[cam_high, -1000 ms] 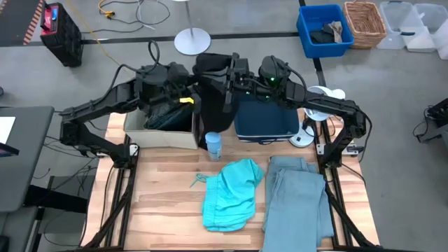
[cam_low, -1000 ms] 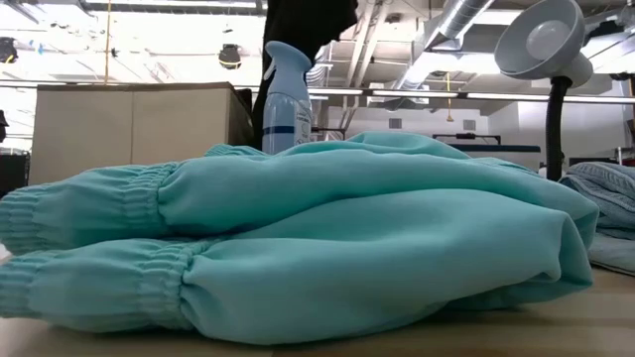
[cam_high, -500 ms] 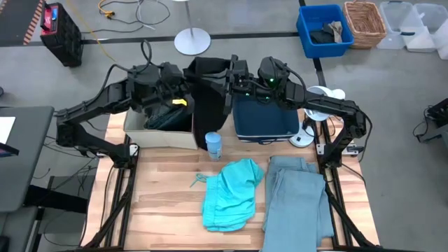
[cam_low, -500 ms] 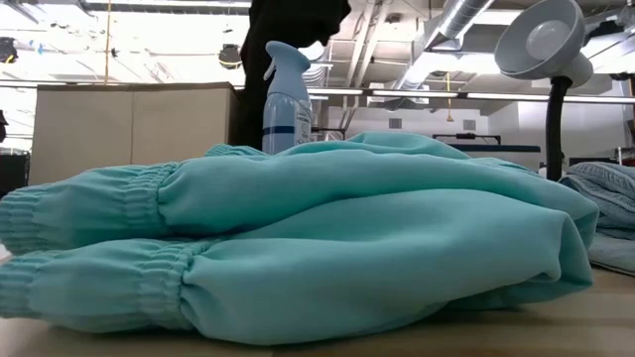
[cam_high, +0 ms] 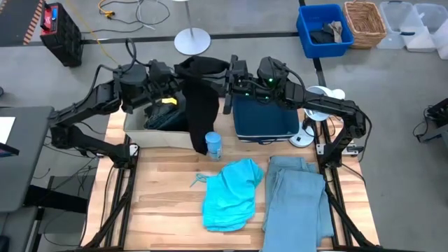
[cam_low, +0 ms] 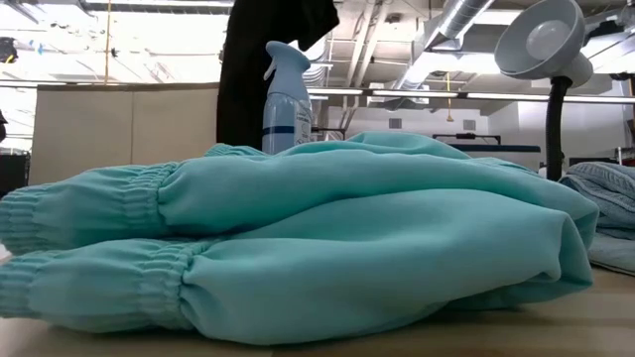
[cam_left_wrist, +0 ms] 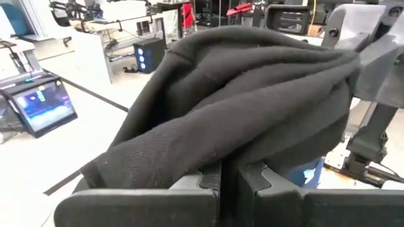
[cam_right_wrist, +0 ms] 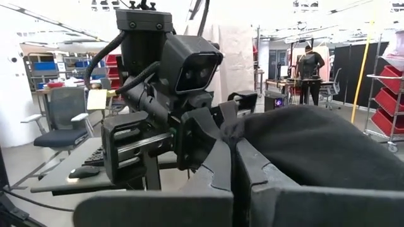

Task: Sort clothes
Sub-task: Put the black shirt into the laundry organizer

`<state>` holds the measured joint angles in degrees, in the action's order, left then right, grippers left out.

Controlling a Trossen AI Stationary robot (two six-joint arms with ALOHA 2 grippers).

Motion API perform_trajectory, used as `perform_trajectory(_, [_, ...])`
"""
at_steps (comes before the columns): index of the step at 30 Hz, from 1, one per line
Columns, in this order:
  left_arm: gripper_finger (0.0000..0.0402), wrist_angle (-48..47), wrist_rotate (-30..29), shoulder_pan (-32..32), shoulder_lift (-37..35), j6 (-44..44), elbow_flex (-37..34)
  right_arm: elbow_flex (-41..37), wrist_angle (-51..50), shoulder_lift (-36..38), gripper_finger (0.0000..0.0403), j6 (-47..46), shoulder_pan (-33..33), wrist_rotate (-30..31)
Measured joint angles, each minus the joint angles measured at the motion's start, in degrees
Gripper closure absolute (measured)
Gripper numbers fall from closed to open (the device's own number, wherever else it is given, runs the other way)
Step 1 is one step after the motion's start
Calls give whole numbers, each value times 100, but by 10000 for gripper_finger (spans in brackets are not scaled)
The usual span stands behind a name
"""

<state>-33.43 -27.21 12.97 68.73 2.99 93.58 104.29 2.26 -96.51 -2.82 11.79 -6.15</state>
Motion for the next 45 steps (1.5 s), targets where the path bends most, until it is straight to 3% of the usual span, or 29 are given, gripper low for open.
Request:
perform_trajectory(10, [385, -35, 107, 11, -95, 1, 0, 1, 159, -155, 402, -56, 134, 22])
perform_trajectory(19, [278, -700, 398, -167, -470, 399, 9, 17, 1077, -660, 402, -564, 214, 38])
perform_trajectory(25, [227, -980, 585, -243, -979, 770, 13, 886, 1139, -1357, 403, -743, 252, 37])
perform_trajectory(36, [221, -950, 580, -245, -1769, 1013, 13, 3084, 597, -3145, 403, -1128, 345, 7])
perform_trajectory(45, [221, -1074, 434, -245, -1926, 914, 13, 2922, 556, -3825, 395, -2058, 530, -169])
